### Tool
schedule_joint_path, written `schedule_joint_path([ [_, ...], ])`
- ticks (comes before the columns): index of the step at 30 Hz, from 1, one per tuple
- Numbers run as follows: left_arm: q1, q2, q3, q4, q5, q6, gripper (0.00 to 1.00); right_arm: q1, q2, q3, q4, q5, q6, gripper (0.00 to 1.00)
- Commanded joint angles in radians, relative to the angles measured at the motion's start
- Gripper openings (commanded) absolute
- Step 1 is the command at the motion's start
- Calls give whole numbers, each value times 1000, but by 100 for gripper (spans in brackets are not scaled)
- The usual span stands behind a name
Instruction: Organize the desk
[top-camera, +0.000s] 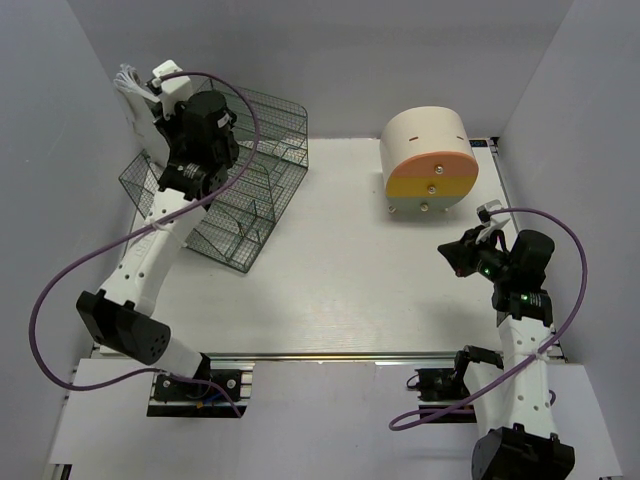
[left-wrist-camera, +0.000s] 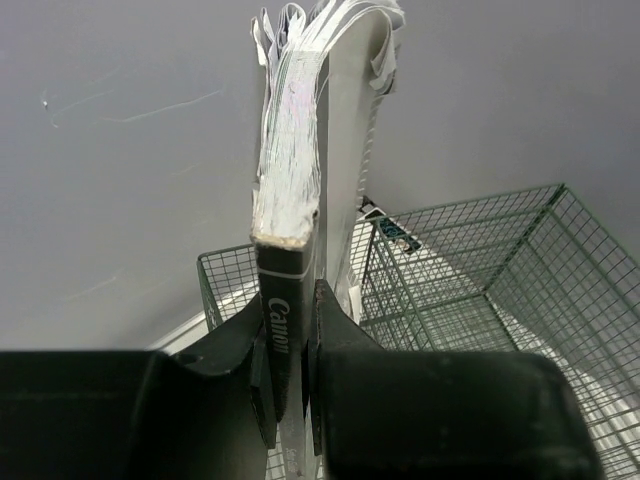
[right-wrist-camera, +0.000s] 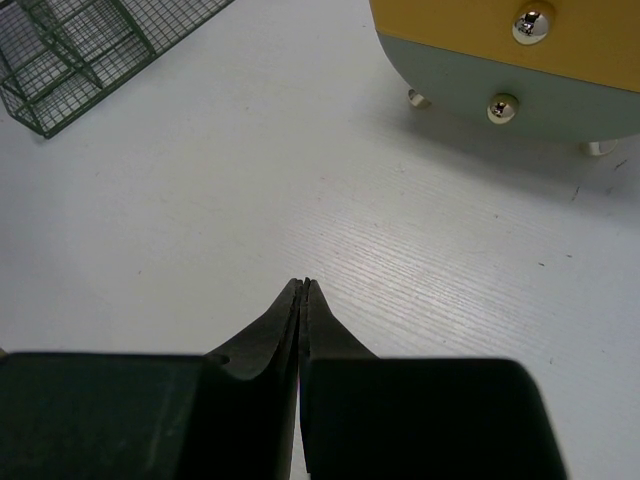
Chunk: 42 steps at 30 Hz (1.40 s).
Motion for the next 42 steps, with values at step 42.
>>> schedule_joint_path([
  [42,117,-268,70,-70,303,-245,0,46,31,12,-1,46,-31,0],
])
